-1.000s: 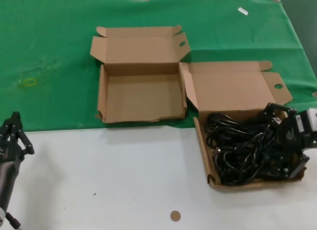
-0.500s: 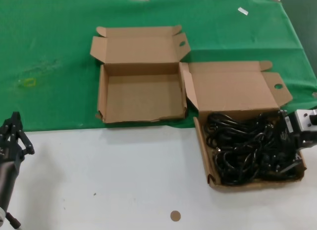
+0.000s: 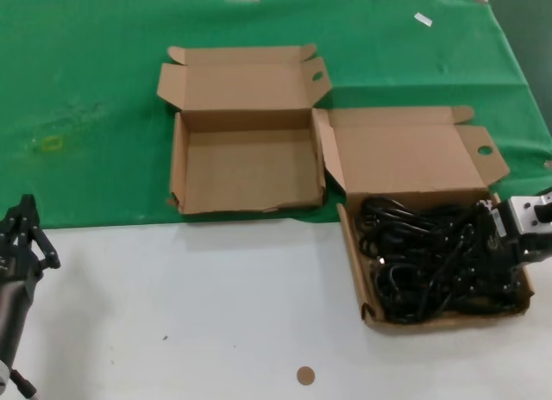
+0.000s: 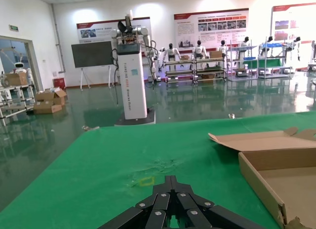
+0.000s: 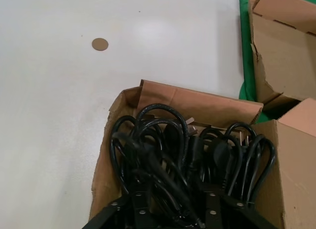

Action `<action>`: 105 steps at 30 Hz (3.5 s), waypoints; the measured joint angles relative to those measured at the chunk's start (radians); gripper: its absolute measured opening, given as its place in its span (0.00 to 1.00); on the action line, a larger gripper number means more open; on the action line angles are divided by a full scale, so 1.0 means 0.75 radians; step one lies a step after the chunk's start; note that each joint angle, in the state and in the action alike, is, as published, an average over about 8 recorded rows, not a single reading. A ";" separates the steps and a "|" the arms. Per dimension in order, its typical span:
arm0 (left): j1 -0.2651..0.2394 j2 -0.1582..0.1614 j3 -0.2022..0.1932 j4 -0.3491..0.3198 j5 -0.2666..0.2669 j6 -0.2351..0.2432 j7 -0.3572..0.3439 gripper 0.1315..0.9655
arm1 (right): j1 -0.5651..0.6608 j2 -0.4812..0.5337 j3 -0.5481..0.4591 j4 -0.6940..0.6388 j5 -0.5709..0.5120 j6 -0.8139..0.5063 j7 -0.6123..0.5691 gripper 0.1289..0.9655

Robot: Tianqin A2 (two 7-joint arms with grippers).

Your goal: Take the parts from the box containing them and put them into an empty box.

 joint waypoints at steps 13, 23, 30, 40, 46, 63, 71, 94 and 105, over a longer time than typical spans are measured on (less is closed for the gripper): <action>0.000 0.000 0.000 0.000 0.000 0.000 0.000 0.01 | -0.004 0.003 0.013 0.047 -0.038 -0.023 0.046 0.11; 0.000 0.000 0.000 0.000 0.000 0.000 0.000 0.01 | 0.019 0.013 0.035 0.099 -0.046 -0.044 0.096 0.06; 0.000 0.000 0.000 0.000 0.000 0.000 0.000 0.01 | 0.083 0.001 0.047 0.145 -0.049 -0.073 0.138 0.04; 0.000 0.000 0.000 0.000 0.000 0.000 0.000 0.01 | 0.236 -0.127 0.005 0.124 -0.107 -0.088 0.179 0.03; 0.000 0.000 0.000 0.000 0.000 0.000 0.000 0.01 | 0.334 -0.259 -0.041 0.029 -0.149 -0.067 0.178 0.03; 0.000 0.000 0.000 0.000 0.000 0.000 0.000 0.01 | 0.580 -0.663 -0.154 -0.434 -0.241 0.069 0.099 0.03; 0.000 0.000 0.000 0.000 0.000 0.000 0.000 0.01 | 0.645 -0.814 -0.182 -0.613 -0.262 0.149 0.045 0.03; 0.000 0.000 0.000 0.000 0.000 0.000 0.000 0.01 | 0.823 -1.060 -0.125 -1.230 -0.218 0.396 -0.310 0.06; 0.000 0.000 0.000 0.000 0.000 0.000 0.000 0.01 | 0.864 -1.095 -0.095 -1.372 -0.199 0.421 -0.415 0.15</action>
